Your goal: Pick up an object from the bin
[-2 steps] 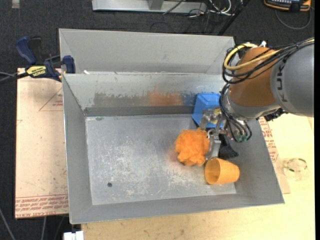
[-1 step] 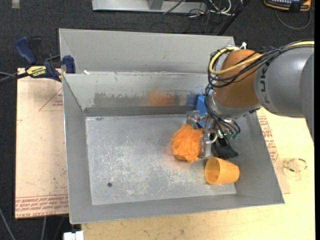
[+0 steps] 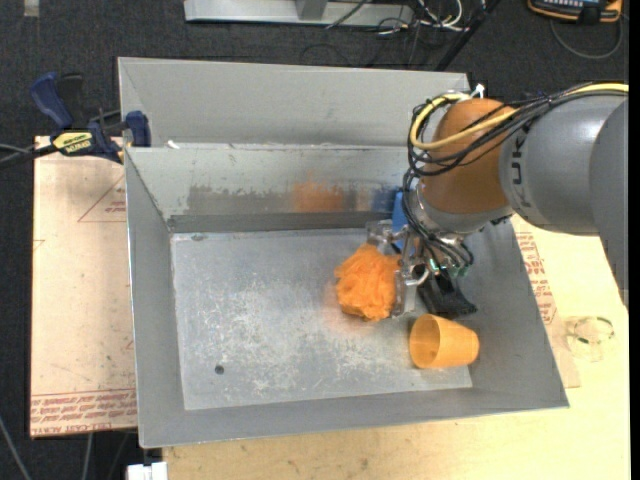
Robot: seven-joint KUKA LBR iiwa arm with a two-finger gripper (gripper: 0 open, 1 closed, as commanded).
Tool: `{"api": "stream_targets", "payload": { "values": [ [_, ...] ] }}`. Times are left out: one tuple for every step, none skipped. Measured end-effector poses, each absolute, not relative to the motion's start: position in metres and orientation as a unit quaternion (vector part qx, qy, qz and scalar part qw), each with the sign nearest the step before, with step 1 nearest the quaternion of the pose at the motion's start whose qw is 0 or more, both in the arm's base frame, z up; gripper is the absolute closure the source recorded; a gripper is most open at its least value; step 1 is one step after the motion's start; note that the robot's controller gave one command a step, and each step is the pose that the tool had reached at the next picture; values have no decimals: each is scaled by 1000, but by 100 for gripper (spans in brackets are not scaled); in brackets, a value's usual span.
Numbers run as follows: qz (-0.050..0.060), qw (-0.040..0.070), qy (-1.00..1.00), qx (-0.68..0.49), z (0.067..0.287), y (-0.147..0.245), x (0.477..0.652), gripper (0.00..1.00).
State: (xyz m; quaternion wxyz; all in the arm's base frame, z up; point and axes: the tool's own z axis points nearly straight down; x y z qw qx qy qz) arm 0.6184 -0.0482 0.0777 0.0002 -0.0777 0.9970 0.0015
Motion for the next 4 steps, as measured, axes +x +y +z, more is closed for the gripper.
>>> {"api": "stream_targets", "payload": {
  "values": [
    [1, 1, 978, -207, 70, -54, 604, 100],
    [1, 1, 978, -208, 70, -54, 604, 100],
    [3, -4, 978, -210, 104, -54, 607, 100],
    [1, 1, 979, -203, 159, -59, 608, 100]
  ]
}}
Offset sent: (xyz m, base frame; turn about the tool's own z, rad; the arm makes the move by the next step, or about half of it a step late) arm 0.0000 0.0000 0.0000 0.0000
